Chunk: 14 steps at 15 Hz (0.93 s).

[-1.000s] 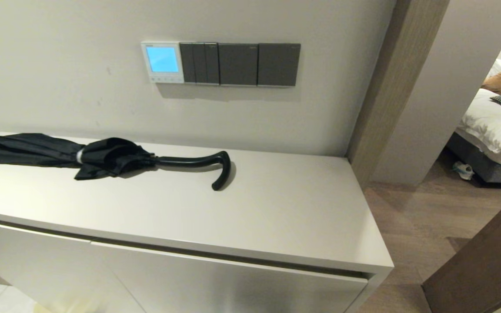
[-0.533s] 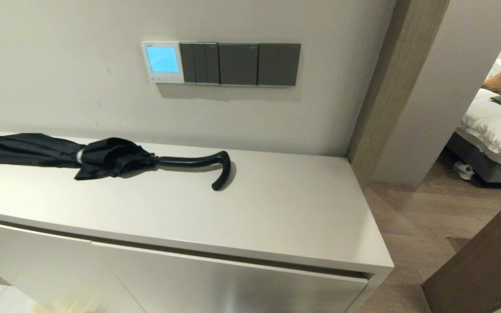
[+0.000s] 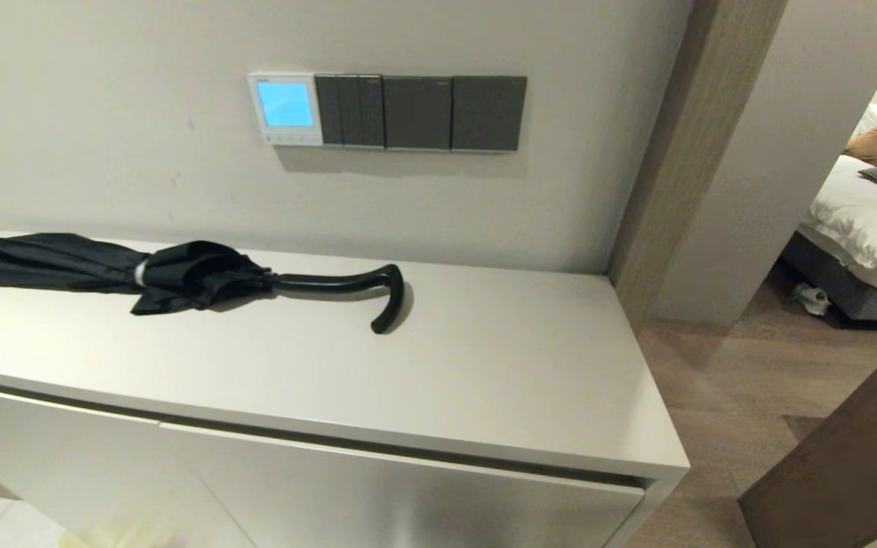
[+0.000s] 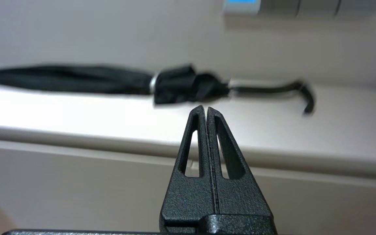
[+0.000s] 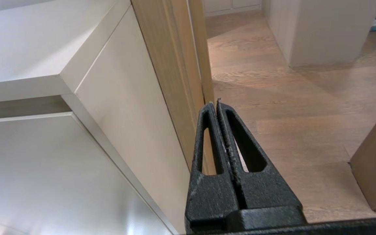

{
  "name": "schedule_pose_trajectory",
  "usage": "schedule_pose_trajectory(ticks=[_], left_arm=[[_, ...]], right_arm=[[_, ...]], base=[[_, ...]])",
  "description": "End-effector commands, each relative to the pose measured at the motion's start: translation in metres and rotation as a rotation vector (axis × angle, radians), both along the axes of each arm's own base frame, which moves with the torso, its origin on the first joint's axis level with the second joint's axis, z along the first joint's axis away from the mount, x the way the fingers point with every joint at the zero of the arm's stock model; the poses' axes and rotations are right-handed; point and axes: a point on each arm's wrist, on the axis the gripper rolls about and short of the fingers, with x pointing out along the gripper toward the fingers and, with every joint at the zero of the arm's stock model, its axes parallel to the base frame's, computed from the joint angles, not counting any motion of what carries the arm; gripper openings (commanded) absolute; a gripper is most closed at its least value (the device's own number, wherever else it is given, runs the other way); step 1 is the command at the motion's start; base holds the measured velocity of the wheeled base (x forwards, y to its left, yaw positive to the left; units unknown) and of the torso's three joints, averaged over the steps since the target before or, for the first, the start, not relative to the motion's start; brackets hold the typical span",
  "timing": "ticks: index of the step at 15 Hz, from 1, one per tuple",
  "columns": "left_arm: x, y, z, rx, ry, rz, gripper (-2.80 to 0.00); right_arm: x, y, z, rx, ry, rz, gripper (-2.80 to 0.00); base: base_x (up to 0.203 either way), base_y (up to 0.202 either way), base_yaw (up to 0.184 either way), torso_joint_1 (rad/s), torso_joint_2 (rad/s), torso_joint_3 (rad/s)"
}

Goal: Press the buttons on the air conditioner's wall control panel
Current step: Turn on the central air conditioner

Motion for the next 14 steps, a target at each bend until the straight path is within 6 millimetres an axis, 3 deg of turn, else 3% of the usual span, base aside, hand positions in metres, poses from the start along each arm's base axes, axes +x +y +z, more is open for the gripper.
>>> schedule_pose_trajectory(ticks=[1,5,9,10,12,14], left_arm=[[0.033,0.000,0.035,-0.011,0.075,-0.024,-2.80],[0.097,-0.001,0.075,-0.029,0.129,-0.063,-2.80],[0.173,-0.003,0.092,-0.033,0.161,-0.081,-2.80],[0.189,-0.004,0.097,-0.032,0.146,-0.088,-2.80],[0.203,-0.007,0.107,-0.031,0.111,-0.109,-2.80],[0.244,-0.018,0.103,-0.030,0.171,-0.151,-2.80]], right_arm=[[0.000,0.000,0.000,0.001,0.002,0.000,-2.80],[0.000,0.000,0.000,0.001,0.002,0.000,-2.80],[0.000,0.000,0.000,0.001,0.002,0.000,-2.80],[0.000,0.000,0.000,0.001,0.002,0.000,-2.80],[0.000,0.000,0.000,0.001,0.002,0.000,-2.80],[0.000,0.000,0.000,0.001,0.002,0.000,-2.80]], base=[[0.000,0.000,0.000,0.000,0.00,0.000],[0.000,0.000,0.000,0.000,0.00,0.000],[0.000,0.000,0.000,0.000,0.00,0.000],[0.000,0.000,0.000,0.000,0.00,0.000],[0.000,0.000,0.000,0.000,0.00,0.000],[0.000,0.000,0.000,0.000,0.00,0.000]])
